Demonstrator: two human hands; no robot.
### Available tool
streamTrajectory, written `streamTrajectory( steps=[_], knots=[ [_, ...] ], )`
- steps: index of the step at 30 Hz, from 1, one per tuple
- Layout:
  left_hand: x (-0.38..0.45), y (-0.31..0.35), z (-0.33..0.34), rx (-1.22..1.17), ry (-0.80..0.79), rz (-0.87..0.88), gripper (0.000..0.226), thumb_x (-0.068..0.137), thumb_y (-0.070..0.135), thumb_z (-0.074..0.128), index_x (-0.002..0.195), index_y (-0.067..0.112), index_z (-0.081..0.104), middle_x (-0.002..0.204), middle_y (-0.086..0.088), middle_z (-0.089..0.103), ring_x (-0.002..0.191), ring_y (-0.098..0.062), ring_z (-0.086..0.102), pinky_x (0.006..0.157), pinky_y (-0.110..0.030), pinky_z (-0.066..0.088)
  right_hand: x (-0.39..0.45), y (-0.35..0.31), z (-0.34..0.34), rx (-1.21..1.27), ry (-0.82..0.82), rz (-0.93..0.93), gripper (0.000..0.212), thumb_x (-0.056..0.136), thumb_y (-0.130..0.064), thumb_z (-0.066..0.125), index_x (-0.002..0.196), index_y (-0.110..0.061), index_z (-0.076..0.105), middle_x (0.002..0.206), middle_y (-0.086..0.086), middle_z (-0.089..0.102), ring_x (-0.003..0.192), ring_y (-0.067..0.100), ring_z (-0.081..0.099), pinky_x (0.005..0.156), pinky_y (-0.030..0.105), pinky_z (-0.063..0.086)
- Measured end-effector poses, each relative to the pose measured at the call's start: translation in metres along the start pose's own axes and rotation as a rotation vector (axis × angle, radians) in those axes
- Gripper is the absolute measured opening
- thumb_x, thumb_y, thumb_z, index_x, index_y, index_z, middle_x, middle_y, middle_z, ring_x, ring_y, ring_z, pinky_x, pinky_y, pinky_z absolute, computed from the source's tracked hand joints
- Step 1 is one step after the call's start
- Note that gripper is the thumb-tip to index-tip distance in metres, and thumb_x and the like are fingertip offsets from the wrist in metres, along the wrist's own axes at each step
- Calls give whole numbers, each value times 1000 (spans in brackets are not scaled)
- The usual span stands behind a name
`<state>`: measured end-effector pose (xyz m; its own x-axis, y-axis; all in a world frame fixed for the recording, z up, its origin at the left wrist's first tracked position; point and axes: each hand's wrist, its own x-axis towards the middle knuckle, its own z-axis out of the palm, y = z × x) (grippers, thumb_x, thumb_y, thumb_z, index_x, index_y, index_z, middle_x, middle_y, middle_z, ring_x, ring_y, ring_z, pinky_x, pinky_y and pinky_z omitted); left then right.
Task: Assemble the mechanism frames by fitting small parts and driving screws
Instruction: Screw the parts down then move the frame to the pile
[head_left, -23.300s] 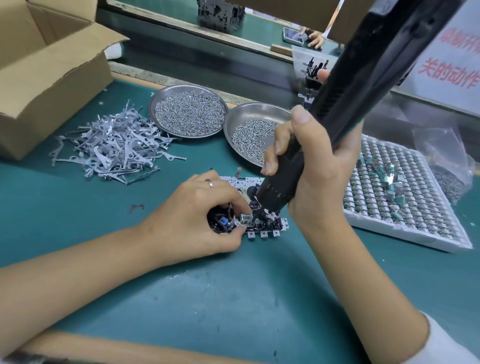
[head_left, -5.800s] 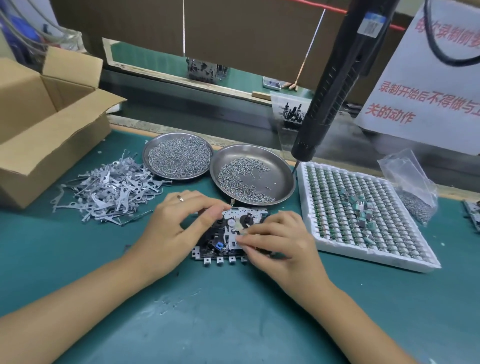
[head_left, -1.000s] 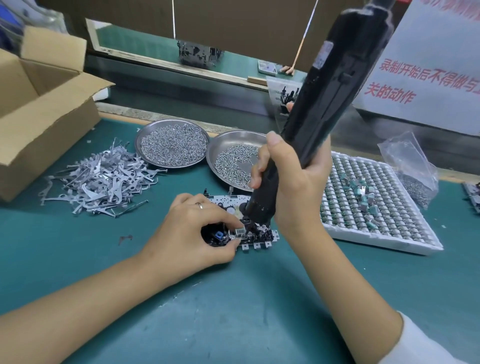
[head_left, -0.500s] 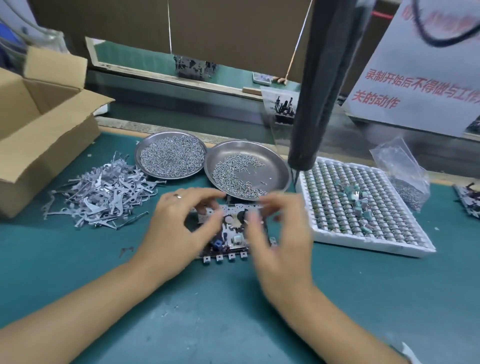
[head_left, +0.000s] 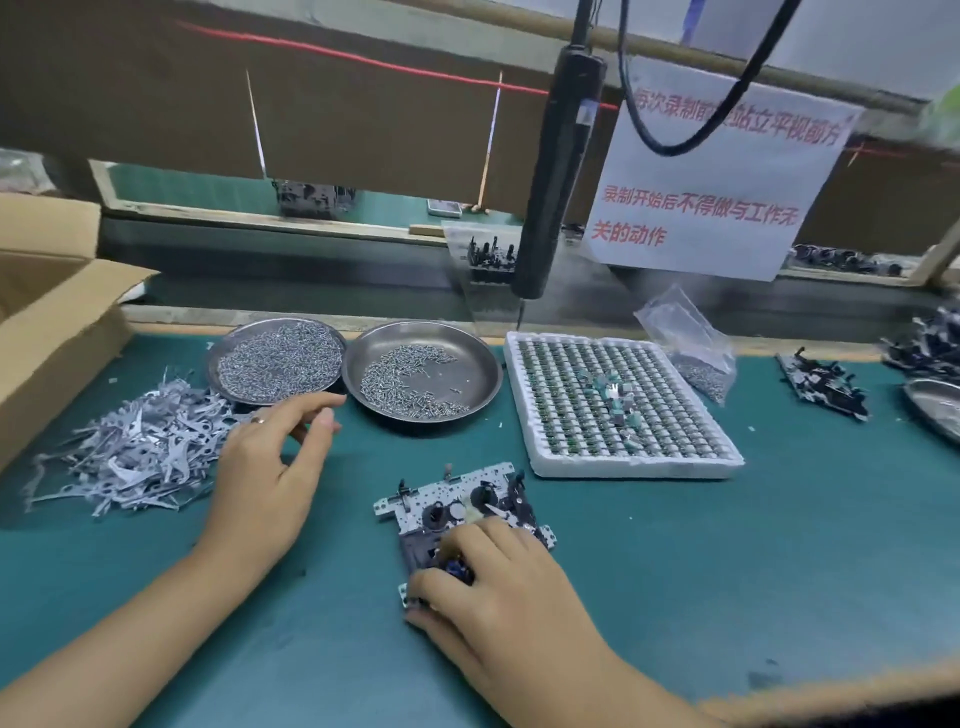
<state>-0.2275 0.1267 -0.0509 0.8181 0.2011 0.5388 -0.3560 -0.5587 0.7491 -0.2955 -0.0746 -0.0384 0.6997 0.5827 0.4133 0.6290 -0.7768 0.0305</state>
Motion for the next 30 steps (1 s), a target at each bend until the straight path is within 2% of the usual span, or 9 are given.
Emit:
streamTrajectory(
  steps=[2, 9, 10, 13, 16, 18, 24, 27, 30],
  knots=[
    [0, 0, 0, -4, -15, -1, 32, 94, 12, 56, 93, 44, 57, 85, 14, 66, 60, 11, 51, 57, -7, 35, -21, 12, -11, -10, 14, 19, 20, 82, -38, 56, 74, -29, 72, 75, -3, 63, 68, 19, 62, 60, 21, 49],
    [0, -5, 1, 34, -29, 15, 37, 93, 11, 58, 89, 48, 56, 83, 16, 65, 76, 8, 54, 62, -5, 35, -89, 57, -38, -125, 104, 102, 13, 81, -34, 65, 79, -25, 74, 75, -2, 61, 63, 19, 61, 56, 23, 50],
    [0, -6, 1, 39, -28, 24, 37, 93, 11, 59, 89, 48, 57, 83, 16, 65, 75, 9, 54, 62, -5, 35, -100, 68, -40, -173, 114, 155, 7, 75, -28, 76, 79, -23, 73, 74, -1, 61, 62, 20, 61, 56, 26, 51],
    [-1, -7, 2, 63, -27, 68, 38, 92, 12, 59, 90, 50, 55, 82, 17, 64, 74, 9, 53, 63, -4, 34, -128, 112, -50, -363, 57, 415, 38, 44, -5, 94, 73, -15, 72, 76, 8, 63, 63, 31, 63, 56, 40, 53],
    [-1, -8, 3, 75, -33, 111, 32, 91, 18, 57, 91, 50, 54, 81, 10, 64, 77, 6, 53, 67, -3, 34, -134, 146, -61, -501, 22, 659, 53, 22, 17, 84, 70, -2, 71, 88, 28, 65, 76, 47, 64, 63, 55, 51],
    [-1, -8, 3, 84, -42, 133, 23, 89, 26, 53, 93, 49, 55, 81, 7, 64, 76, 3, 53, 68, -4, 34, -128, 152, -61, -472, 27, 672, 53, 25, 20, 81, 73, -1, 71, 90, 30, 65, 79, 49, 64, 64, 57, 51],
    [-2, -4, 4, 115, -42, 146, 14, 88, 24, 55, 97, 30, 64, 81, 1, 64, 80, -4, 52, 69, -31, 42, -71, 105, -28, 80, 173, 432, 26, 79, -7, 75, 104, -11, 69, 105, 5, 65, 93, 21, 63, 78, 35, 53],
    [-3, 3, 6, 128, -23, 101, 19, 89, 6, 63, 100, 21, 68, 84, 13, 59, 83, -3, 52, 76, -41, 46, -23, 81, -10, 569, 206, 489, 47, 88, -22, 67, 132, -17, 51, 114, -5, 59, 99, 6, 56, 87, 24, 47],
    [4, 9, 6, 146, -37, 124, 22, 88, 3, 61, 103, 19, 68, 88, 11, 59, 85, -4, 53, 82, -46, 46, 30, 66, 6, 962, 192, 562, 60, 85, -26, 70, 137, -23, 42, 117, -16, 54, 95, 6, 61, 78, 26, 54]
  ],
)
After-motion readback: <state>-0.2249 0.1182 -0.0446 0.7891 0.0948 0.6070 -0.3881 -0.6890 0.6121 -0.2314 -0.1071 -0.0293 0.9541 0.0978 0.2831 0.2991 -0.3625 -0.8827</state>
